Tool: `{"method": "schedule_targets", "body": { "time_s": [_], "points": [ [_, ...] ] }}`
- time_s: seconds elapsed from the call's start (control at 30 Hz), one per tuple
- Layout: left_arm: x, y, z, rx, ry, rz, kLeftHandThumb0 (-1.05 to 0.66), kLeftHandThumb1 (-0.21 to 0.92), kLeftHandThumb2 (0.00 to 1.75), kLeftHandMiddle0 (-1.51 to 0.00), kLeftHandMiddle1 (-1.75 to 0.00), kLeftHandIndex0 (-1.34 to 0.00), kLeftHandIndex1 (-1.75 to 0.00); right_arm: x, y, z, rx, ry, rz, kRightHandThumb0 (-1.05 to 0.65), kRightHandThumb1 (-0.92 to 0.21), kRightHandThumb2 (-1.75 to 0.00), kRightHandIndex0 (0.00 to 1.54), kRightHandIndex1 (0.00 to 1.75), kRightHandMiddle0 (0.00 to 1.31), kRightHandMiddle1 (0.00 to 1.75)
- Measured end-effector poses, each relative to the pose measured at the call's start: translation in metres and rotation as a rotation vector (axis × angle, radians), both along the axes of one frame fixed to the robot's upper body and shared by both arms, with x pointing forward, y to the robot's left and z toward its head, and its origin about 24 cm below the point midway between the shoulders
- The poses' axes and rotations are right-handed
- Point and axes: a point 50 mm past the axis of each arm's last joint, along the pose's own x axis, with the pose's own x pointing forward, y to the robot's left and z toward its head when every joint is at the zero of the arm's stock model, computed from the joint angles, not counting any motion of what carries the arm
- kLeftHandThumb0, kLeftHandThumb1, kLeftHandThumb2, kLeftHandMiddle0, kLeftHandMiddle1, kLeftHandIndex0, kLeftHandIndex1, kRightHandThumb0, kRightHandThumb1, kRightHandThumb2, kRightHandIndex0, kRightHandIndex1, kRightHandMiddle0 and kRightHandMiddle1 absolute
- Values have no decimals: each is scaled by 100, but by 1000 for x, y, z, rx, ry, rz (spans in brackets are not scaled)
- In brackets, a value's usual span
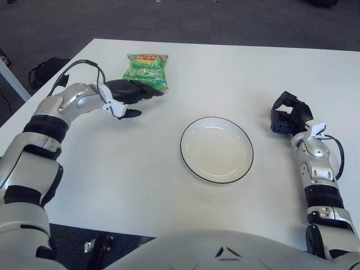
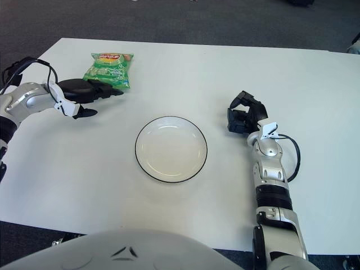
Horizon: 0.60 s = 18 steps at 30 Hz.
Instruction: Put the snack into the plate.
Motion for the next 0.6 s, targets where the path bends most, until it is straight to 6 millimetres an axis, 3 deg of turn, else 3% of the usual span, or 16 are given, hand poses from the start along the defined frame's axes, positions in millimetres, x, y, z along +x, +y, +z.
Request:
{"method": "schedule_targets", "body": {
  "time_s": [0.27,0.37,0.6],
  "points": [
    [3,-8,17,-9,-131,2,-98,92,110,-30,-19,0,-78,0,0,0,1,-2,2,-48,-33,-131,133,175,61,175],
    [7,-9,24,-60,-233,45,-88,92,101,-30,-22,0,-86,1,0,1,0,-9,5,-48,-33,-131,133,175,61,175],
    [13,-13,29,-247,-443,150,-78,92,89,-24,-23,0,-88,2,0,1,0,-12,7,-48,-31,-132,133,175,62,175]
  ]
}}
